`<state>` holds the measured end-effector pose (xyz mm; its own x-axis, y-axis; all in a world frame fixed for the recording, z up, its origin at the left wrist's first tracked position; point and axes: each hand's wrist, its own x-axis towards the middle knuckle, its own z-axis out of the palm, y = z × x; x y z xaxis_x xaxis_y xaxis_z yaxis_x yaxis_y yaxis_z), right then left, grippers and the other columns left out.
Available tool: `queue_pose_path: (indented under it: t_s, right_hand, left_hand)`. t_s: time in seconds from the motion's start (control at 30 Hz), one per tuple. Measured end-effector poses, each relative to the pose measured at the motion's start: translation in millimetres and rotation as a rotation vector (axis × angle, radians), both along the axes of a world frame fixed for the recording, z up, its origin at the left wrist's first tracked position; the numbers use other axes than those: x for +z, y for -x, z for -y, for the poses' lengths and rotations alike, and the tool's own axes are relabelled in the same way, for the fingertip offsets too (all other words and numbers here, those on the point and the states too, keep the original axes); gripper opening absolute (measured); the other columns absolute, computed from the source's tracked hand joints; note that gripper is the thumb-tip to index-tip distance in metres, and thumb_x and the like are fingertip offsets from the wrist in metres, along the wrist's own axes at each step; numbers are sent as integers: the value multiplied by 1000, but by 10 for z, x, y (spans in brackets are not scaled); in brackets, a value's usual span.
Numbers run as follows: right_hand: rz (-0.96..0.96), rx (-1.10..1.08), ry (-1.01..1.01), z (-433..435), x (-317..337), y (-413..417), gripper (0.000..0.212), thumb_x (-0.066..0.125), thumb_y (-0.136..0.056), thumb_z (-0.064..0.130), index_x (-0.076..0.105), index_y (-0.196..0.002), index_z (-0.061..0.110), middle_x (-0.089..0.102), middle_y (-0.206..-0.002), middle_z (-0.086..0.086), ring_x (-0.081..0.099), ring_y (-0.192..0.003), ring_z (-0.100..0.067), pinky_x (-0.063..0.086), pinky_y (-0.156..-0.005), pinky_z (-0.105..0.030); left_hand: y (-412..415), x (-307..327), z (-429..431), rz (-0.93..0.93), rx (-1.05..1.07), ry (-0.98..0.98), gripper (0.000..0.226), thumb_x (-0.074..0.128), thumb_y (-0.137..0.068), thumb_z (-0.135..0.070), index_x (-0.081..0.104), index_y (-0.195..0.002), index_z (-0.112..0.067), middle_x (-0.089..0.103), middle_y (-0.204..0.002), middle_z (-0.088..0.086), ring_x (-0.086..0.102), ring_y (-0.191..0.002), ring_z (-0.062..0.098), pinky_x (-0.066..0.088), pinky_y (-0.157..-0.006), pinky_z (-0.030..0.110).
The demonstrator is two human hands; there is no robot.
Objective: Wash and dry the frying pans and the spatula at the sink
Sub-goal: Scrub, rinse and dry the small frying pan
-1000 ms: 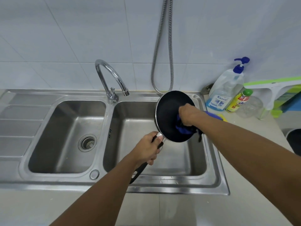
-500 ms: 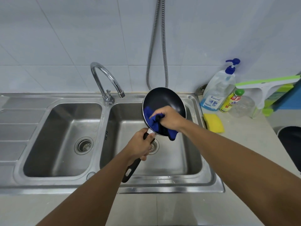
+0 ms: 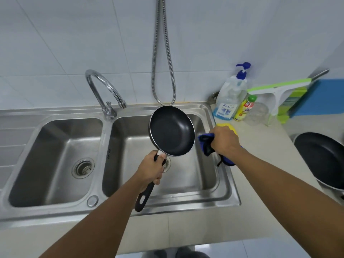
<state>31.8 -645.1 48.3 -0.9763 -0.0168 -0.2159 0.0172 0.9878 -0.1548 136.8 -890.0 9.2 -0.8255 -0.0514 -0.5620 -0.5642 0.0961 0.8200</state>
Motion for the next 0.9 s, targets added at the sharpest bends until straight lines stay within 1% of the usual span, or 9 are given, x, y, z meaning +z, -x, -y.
queue_pose_path:
  t_s: [0.2,0.3,0.4,0.47,0.63,0.73,0.8,0.87,0.9]
  right_hand:
    - [-64,-256,-93,-730,82,-97,24,68,-79,14,67,-103,17,67,-99,-10,65,-93,-36,46,-71,-34]
    - [139,-187,133,-894,-180,-217,39,71,-84,22,64,-121,14,64,-123,-11,61,-111,-34,50,-86,-34]
    - [335,-121,246,-969,-539,-404,68,50,-103,42,28,-157,8,26,-164,-10,19,-153,-35,27,-118,-42]
    - [340,-59,129,-1017,-816,-524,69,29,-108,45,4,-162,10,-2,-170,-9,-5,-156,-36,9,-124,-52]
    - [299,3,94,-1061,-1091,-561,69,21,-109,43,-14,-160,11,-20,-168,-9,-14,-155,-34,0,-124,-53]
    - [327,-108,256,-1026,-964,-415,66,25,-109,42,4,-162,8,-6,-170,-10,-6,-156,-36,7,-124,-51]
    - [71,-211,434,-925,-837,-390,51,32,-108,34,38,-149,5,31,-159,-13,25,-149,-35,26,-120,-47]
    - [-146,-267,587,-717,-658,-375,40,37,-107,27,53,-138,8,50,-140,-11,43,-133,-28,37,-112,-44]
    - [-143,-282,659,-602,-589,-341,40,37,-106,27,54,-138,9,54,-136,-10,47,-129,-27,40,-110,-44]
  left_hand:
    - [-30,-2,-258,5,-14,7,28,46,-108,-38,52,-98,-13,49,-74,9,36,-46,12,31,-39,24]
    - [-35,9,-388,20,-7,20,29,46,-108,-38,52,-99,-11,49,-74,10,36,-46,11,32,-38,24]
    - [-31,8,-519,39,12,16,28,46,-108,-38,51,-97,-12,48,-73,10,35,-46,11,33,-38,24]
    - [-32,3,-591,45,25,-4,28,46,-108,-37,50,-94,-13,46,-73,10,34,-45,11,32,-38,23]
    - [-56,21,-723,67,85,-108,26,45,-109,-34,49,-94,-13,47,-69,8,32,-44,11,30,-37,22]
    - [-106,31,-775,69,102,-150,25,42,-110,-33,48,-95,-13,48,-69,8,34,-45,11,31,-37,22]
    - [-134,39,-814,70,113,-173,24,42,-110,-32,49,-97,-13,48,-69,8,34,-45,12,31,-37,22]
    - [-147,65,-863,68,115,-203,23,42,-110,-31,48,-97,-13,48,-69,8,34,-45,12,30,-38,22]
    - [-149,84,-890,62,112,-219,22,42,-110,-31,48,-98,-13,48,-68,8,34,-45,12,30,-38,22]
